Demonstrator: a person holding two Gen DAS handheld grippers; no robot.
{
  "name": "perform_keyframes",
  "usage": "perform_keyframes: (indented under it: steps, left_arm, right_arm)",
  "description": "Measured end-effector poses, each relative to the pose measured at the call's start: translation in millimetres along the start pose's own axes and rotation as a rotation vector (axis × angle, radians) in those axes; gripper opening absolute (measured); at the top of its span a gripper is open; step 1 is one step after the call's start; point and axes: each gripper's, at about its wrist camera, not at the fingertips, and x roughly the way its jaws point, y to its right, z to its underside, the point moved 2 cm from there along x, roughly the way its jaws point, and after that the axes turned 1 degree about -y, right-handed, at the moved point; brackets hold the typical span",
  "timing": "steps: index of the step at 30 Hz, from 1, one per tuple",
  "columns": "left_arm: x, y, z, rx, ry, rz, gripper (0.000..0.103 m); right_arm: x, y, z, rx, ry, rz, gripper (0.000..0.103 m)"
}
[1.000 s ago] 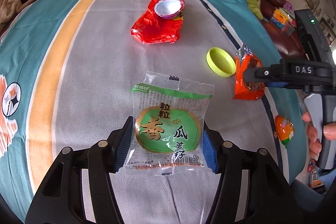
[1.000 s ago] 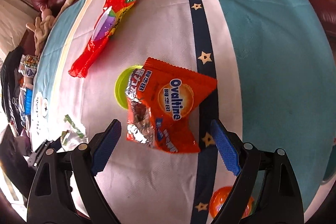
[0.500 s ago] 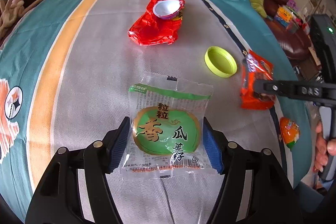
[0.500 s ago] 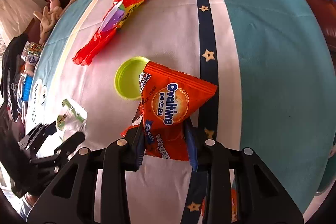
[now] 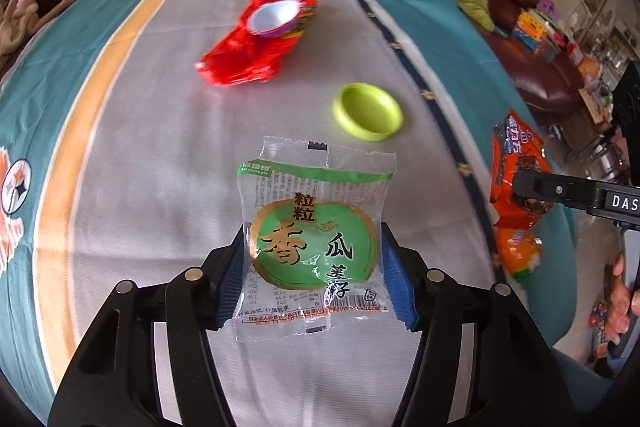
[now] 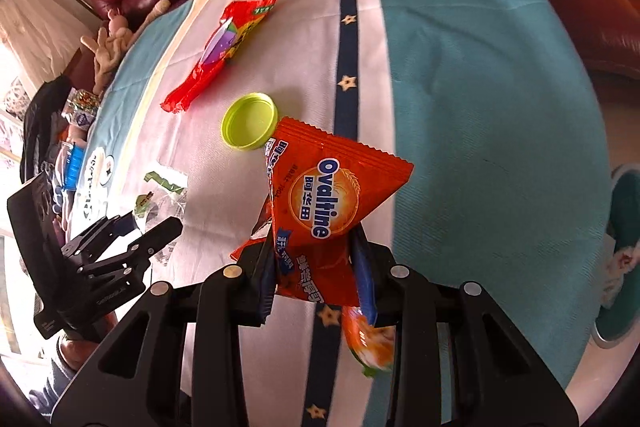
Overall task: Collect trash
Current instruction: 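Lift both snack packets off the table with both tools, then carry both packets over the teal bin and open both tools to drop them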
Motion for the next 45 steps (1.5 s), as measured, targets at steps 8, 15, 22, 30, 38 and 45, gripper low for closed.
perform_keyframes:
  steps: [8, 15, 22, 30, 38, 45]
  left_arm:
    - [-9, 63, -10, 0.101, 0.028, 0.041, 0.062]
    - [-6, 133, -19, 0.226, 0.027, 0.086, 0.062]
    - [-1, 208, -26, 0.361, 0.026, 0.141, 0.062]
    - [26, 301, -28, 0.518, -0.014, 0.195, 0.062]
    - [60, 379, -23, 0.612, -0.077, 0.226, 0.062]
    - [90, 427, -12, 0.664, -0.137, 0.249, 0.062]
  right_arm:
    - [-38, 43, 8, 0.060, 0.066, -0.004, 0.031]
    - [-71, 92, 22, 0.127, 0.121, 0.007, 0.031]
    - [-113, 156, 41, 0.229, 0.194, 0.038, 0.031]
    - [-167, 242, 72, 0.376, 0.300, 0.100, 0.031]
    - [-188, 306, 105, 0.486, 0.342, 0.110, 0.032]
    - [-190, 342, 123, 0.544, 0.336, 0.108, 0.032]
